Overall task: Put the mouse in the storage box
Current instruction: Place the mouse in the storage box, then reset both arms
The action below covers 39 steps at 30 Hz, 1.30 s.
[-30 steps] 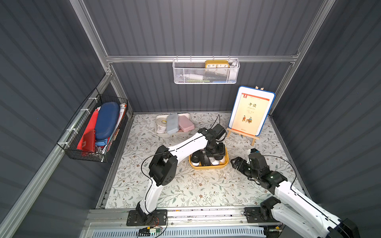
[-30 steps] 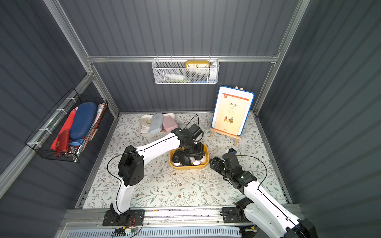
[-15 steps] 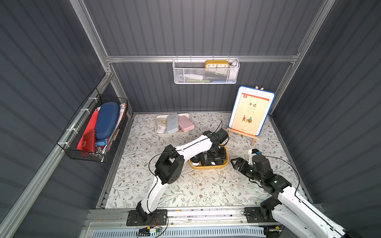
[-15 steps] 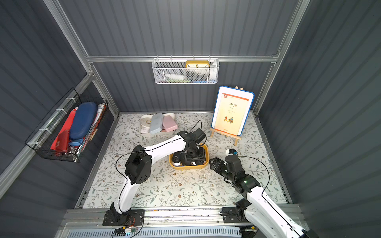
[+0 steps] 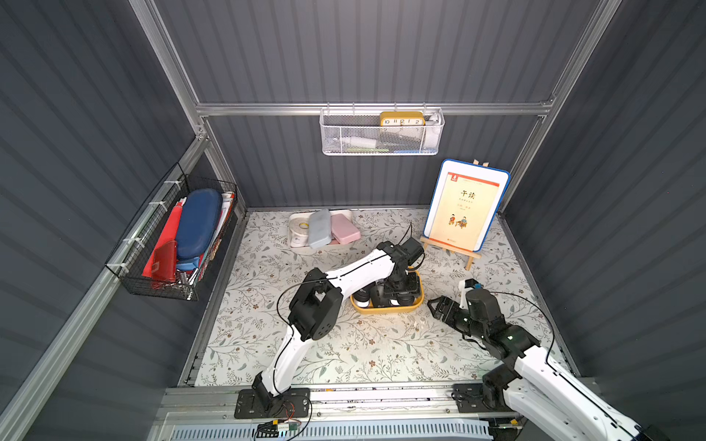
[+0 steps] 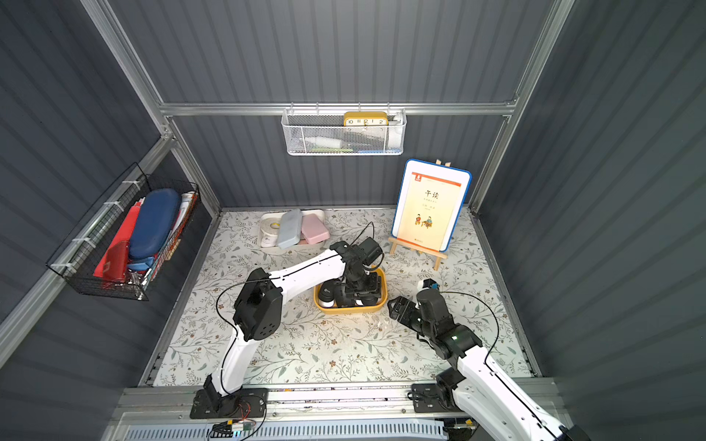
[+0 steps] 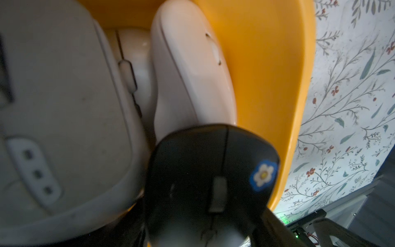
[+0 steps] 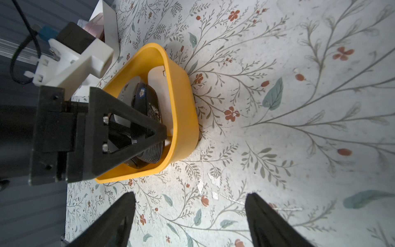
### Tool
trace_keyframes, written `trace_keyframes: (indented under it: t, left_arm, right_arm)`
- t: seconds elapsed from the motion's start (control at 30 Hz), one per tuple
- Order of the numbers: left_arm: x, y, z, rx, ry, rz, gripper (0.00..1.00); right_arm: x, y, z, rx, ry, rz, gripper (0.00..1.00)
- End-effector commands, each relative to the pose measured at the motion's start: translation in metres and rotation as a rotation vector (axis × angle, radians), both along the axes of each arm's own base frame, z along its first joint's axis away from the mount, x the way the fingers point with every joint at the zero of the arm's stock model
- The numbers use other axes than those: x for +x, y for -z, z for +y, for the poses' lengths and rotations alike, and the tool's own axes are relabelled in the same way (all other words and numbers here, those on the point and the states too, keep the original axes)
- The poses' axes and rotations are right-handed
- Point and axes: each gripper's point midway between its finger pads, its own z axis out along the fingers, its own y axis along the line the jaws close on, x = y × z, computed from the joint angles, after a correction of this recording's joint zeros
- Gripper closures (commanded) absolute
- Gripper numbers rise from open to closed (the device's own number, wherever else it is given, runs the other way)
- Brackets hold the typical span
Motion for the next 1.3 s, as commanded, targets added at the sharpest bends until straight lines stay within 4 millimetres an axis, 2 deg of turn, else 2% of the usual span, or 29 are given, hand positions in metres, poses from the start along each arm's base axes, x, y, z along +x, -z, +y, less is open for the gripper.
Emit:
trace_keyframes:
  t: [0.0, 0.13, 0.33, 0.43, 0.53, 0.73, 0.8, 0.87, 1.0, 1.03, 1.07, 1.13, 1.17, 1.2, 1.27]
  left_arm:
    - [-0.004, 0.014, 0.009, 0.054, 0.002, 0.023, 0.25]
    - [-0.003, 0.007, 0.010, 0.055, 0.003, 0.013, 0.25]
    - [0.002, -0.029, 0.008, 0.020, -0.001, -0.038, 0.23]
    - [0.006, -0.053, 0.009, 0.000, -0.008, -0.080, 0.20]
    - [0.010, -0.079, 0.013, -0.011, -0.011, -0.129, 0.13]
    - [0.018, -0.141, 0.027, -0.045, -0.015, -0.270, 0.01]
    - [0.020, -0.161, 0.035, -0.049, -0.017, -0.331, 0.01]
    - [0.027, -0.176, 0.053, -0.001, -0.047, -0.413, 0.01]
    - [0.044, -0.179, 0.109, 0.242, -0.112, -0.569, 0.01]
    - [0.047, -0.182, 0.120, 0.294, -0.132, -0.599, 0.01]
    - [0.050, -0.185, 0.135, 0.355, -0.173, -0.642, 0.01]
    - [0.060, -0.198, 0.164, 0.449, -0.266, -0.764, 0.00]
    - [0.064, -0.203, 0.176, 0.489, -0.284, -0.834, 0.01]
    - [0.067, -0.206, 0.179, 0.503, -0.250, -0.881, 0.01]
    - [0.070, -0.210, 0.171, 0.486, -0.101, -0.958, 0.01]
  right_arm:
    - [0.000, -0.009, 0.002, -0.002, -0.019, -0.016, 0.15]
    - [0.000, -0.011, 0.001, 0.000, -0.019, -0.020, 0.15]
    - [0.000, -0.015, 0.002, 0.005, -0.026, -0.035, 0.15]
    - [0.001, -0.019, 0.003, 0.003, -0.032, -0.042, 0.15]
    - [0.002, -0.022, 0.003, -0.001, -0.033, -0.049, 0.14]
    - [0.009, -0.037, 0.004, -0.022, -0.043, -0.073, 0.14]
    - [0.012, -0.046, 0.003, -0.046, -0.049, -0.091, 0.14]
    - [0.018, -0.060, -0.005, -0.118, -0.041, -0.114, 0.14]
    - [0.034, -0.097, -0.035, -0.306, 0.062, -0.158, 0.13]
    - [0.039, -0.107, -0.037, -0.335, 0.067, -0.176, 0.11]
    - [0.044, -0.114, -0.039, -0.366, 0.069, -0.193, 0.02]
    - [0.056, -0.125, -0.041, -0.418, 0.077, -0.217, 0.01]
    - [0.061, -0.130, -0.035, -0.429, 0.041, -0.236, 0.01]
    - [0.065, -0.135, -0.030, -0.436, 0.008, -0.253, 0.01]
    - [0.074, -0.151, -0.024, -0.457, -0.026, -0.299, 0.01]
